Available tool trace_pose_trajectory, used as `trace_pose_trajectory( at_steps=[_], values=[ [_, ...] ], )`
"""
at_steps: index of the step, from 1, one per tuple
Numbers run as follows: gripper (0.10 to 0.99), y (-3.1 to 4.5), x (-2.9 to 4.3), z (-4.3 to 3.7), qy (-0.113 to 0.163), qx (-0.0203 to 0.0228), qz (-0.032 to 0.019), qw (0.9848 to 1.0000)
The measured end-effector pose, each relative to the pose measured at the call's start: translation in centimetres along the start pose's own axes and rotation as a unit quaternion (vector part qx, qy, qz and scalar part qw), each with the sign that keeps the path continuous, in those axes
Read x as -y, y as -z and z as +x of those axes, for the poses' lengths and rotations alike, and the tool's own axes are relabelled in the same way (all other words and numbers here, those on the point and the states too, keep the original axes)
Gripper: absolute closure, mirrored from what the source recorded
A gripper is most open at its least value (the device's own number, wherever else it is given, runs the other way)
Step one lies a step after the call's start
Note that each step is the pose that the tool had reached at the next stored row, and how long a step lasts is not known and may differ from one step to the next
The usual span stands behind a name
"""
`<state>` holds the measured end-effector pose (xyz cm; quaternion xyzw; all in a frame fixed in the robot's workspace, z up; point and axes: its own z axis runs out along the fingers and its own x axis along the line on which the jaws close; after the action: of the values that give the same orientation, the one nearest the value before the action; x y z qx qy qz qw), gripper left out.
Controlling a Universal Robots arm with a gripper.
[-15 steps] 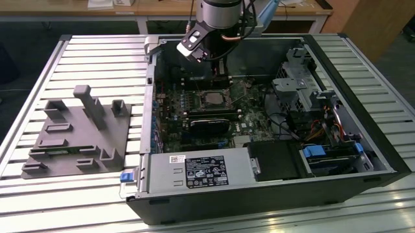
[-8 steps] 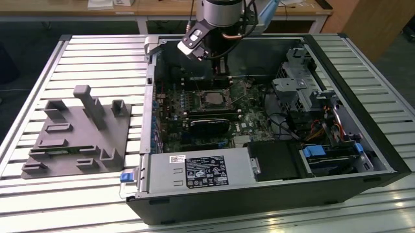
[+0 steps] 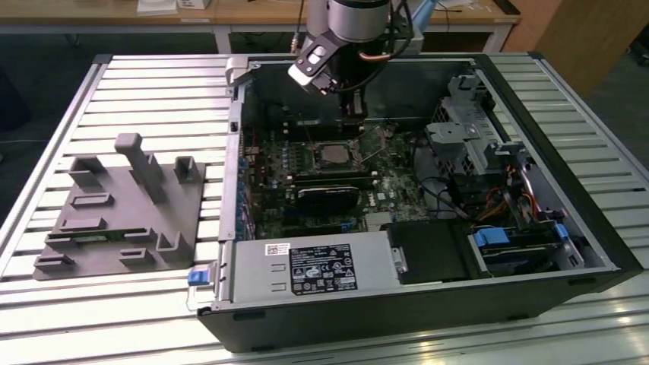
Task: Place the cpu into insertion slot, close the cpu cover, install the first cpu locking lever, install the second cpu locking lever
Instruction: 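Close the cpu cover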
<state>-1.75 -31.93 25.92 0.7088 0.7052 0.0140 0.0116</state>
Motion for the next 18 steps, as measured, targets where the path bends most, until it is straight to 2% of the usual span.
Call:
trace_pose_trajectory(
  at_steps=[18],
  values=[
    [0.98, -0.12, -3.31, 0.06, 0.0, 0.0001, 0.0001, 1.0]
  ],
)
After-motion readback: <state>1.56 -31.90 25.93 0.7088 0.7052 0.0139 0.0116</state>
